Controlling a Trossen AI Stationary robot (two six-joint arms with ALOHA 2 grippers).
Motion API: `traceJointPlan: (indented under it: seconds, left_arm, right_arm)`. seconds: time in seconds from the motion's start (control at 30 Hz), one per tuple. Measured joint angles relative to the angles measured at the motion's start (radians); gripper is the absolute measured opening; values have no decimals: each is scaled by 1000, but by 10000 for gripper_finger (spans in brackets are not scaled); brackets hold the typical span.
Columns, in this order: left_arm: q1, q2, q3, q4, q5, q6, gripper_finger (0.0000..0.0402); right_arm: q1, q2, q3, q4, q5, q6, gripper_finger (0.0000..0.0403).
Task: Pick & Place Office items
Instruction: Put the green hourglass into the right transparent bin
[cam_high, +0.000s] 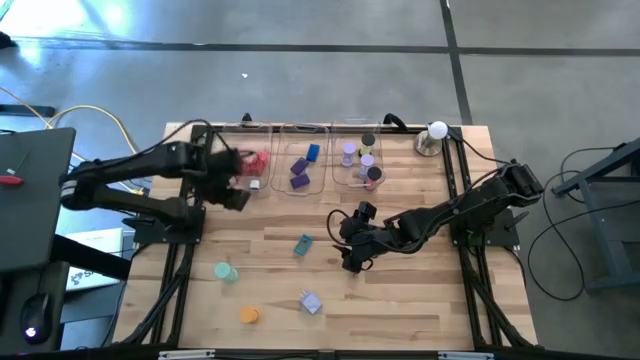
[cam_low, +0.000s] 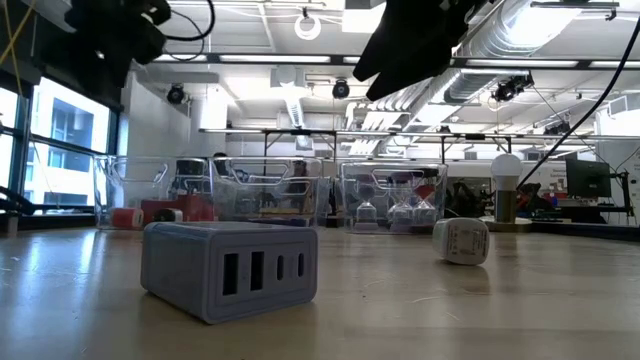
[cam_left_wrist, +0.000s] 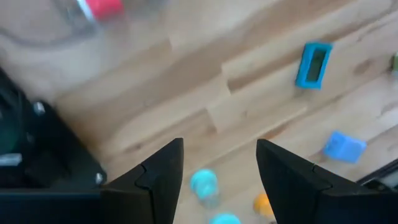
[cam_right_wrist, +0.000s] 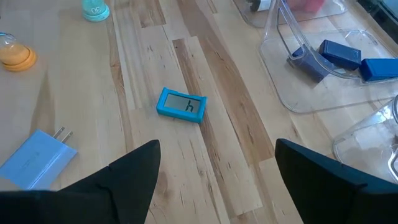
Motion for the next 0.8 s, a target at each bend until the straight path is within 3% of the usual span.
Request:
traceJointPlan:
  seconds: [0.27,0.43,0.8]
  left_arm:
    - [-312,39,0,-26,-85,-269,195]
    - [-475,54,-1,-9,-107,-303,195]
    - [-727,130,-1,-9,-146,-534,195]
  right_arm:
    - [0,0,0,1,0,0,306]
    - [0,0,0,6,0,0,306]
    - [0,0,0,23,-1,0,306]
